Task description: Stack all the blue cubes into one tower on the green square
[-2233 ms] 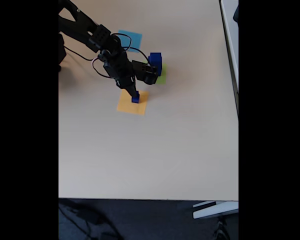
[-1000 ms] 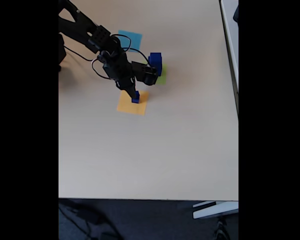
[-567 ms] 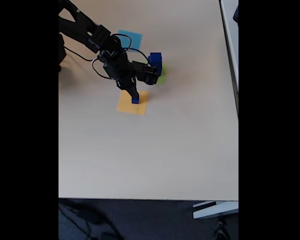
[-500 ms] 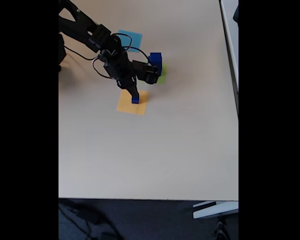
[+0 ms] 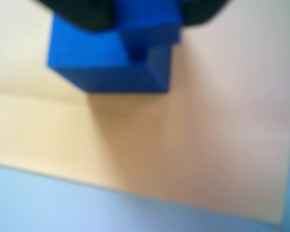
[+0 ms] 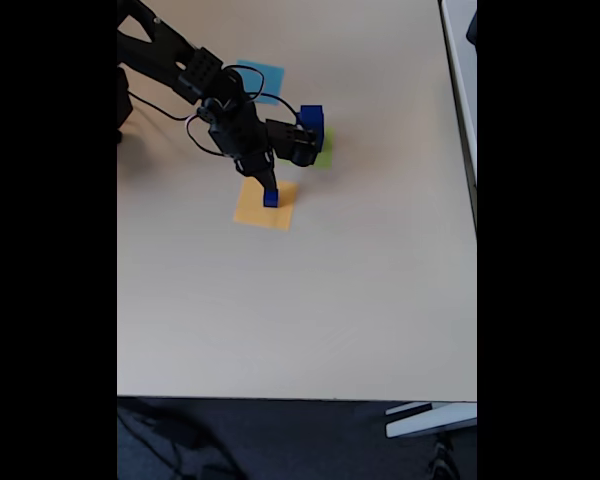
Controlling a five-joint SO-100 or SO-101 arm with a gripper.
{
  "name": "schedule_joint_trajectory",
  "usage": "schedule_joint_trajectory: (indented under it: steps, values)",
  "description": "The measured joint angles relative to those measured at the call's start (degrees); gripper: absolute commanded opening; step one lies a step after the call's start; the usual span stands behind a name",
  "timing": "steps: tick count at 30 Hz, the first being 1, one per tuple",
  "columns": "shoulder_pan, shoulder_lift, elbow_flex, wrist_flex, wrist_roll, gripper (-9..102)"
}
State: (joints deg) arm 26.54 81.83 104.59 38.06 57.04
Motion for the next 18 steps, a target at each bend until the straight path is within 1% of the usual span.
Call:
schedule_joint_trajectory:
  steps: [4, 6, 14, 18]
  values:
    - [0.0, 0.0, -0.53, 0.0, 0.0, 0]
    - [0.0, 0.0, -2.2, 1.32, -0.26, 0]
    - [0.0, 0.7, -14.5, 14.77, -0.79, 0]
    - [-0.79, 3.34, -19.95, 22.5, 1.58, 0]
